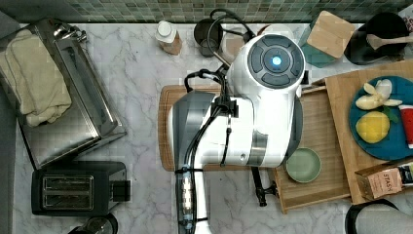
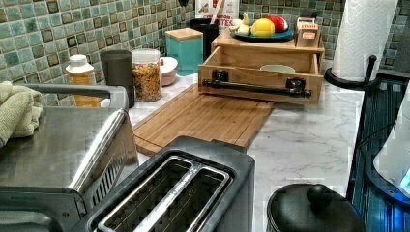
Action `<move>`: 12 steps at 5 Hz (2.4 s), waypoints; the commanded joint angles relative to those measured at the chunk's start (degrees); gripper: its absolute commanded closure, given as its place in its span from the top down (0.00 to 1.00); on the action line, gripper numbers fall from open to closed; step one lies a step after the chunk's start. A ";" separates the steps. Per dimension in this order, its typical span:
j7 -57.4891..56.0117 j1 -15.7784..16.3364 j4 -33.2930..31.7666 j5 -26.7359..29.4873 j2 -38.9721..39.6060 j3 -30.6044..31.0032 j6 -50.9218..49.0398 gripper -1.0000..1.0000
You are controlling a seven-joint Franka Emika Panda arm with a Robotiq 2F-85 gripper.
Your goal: Close the drawer.
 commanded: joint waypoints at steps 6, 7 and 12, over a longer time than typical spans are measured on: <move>-43.72 3.92 -34.67 -6.23 -12.78 -0.32 21.71 0.00; -46.09 3.34 -38.26 -7.87 -13.51 -0.64 23.26 0.00; -55.35 2.00 -42.78 -6.63 -8.06 -4.91 30.32 0.00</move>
